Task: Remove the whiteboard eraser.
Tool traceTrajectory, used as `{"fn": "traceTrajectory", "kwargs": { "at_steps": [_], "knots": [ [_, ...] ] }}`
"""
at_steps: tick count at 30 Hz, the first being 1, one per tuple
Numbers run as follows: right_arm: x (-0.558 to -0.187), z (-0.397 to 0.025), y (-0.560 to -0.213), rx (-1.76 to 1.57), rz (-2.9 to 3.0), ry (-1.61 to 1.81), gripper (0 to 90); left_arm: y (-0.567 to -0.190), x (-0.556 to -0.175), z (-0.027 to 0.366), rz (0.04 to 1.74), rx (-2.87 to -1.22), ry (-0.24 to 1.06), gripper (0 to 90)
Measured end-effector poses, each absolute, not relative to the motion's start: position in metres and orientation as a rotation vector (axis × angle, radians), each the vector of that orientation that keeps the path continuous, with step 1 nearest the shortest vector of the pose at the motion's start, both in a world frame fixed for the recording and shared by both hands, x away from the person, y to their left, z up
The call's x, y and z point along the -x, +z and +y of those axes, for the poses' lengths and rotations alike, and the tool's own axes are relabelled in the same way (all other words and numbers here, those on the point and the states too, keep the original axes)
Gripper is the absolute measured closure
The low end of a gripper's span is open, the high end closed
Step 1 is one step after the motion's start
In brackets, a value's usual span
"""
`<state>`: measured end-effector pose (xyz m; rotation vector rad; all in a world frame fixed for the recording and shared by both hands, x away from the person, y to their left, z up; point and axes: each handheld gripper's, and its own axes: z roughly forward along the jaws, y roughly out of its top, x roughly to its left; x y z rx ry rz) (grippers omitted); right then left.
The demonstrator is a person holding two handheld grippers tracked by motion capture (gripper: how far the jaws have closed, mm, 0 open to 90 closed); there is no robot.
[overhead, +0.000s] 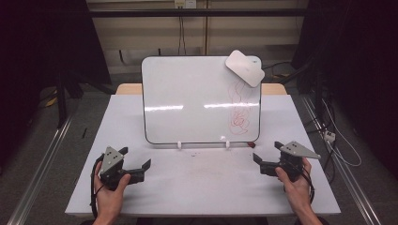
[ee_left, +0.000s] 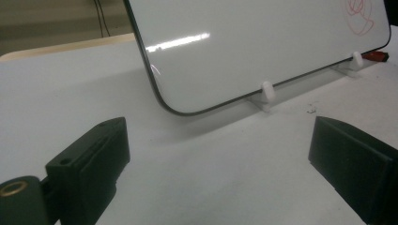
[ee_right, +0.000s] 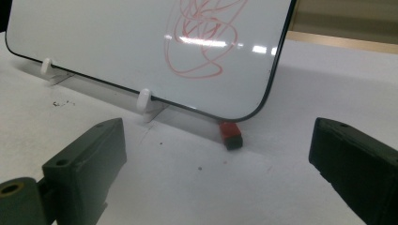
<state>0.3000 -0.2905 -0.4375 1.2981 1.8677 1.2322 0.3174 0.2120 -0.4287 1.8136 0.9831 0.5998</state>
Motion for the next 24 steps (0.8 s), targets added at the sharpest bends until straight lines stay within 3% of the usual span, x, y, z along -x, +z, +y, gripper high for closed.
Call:
{"fn": "traceTrajectory", "kwargs": {
  "at_steps": [3,11,24],
  "knots": [
    [-0.308,-0.289,-0.434,-1.285,1.875,1.205,8.8,-0.430,-0.318,0.213,0.997,-1.807,0.588,5.5],
    [-0.329,-0.281,-0.418,-1.243,1.859,1.145,3.4,-0.431,-0.316,0.210,1.000,-1.811,0.579,5.5],
    [-0.369,-0.261,-0.386,-1.161,1.874,1.141,7.2,-0.430,-0.318,0.213,0.979,-1.826,0.593,5.5]
  ]
}}
